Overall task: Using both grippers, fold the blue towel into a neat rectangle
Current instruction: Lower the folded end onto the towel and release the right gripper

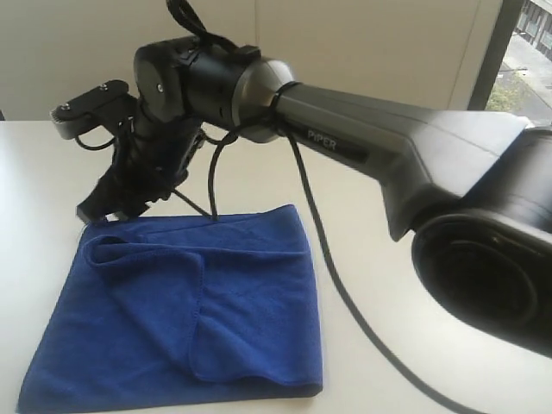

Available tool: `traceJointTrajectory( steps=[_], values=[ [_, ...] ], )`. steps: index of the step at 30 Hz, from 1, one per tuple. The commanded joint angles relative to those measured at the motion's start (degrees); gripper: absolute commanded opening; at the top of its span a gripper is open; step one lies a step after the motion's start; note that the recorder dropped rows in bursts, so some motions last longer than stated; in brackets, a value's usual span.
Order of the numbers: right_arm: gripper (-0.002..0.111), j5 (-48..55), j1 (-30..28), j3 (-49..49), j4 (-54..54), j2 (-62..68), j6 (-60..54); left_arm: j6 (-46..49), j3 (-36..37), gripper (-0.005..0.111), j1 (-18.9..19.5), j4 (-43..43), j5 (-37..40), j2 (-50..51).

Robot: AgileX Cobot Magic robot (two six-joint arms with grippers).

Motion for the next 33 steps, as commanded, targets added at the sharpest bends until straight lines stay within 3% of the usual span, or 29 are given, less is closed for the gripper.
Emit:
traceJointTrajectory(
  steps=[1, 9, 22, 33],
  values=[
    [0.026, 10.37, -3.02, -0.37, -13.36, -1.84, 2.86, -0.21, 0.38, 0.0, -0.41, -0.57, -0.16, -0.49],
    [0.0, 12.83, -8.05, 10.94, -12.81, -2.3, 2.74, -0.21, 0.38, 0.0, -0.41, -0.57, 0.16, -0.49],
    [0.0, 0.59, -9.49, 31.26, -10.68, -5.03, 1.77, 0.26, 0.38, 0.0, -0.41, 0.47, 0.15, -0.49],
    [0.0, -1.75, -17.11, 47.76, -15.05, -11.65, 2.65, 0.28, 0.38, 0.0, -0.41, 0.57, 0.15, -0.49]
  ],
)
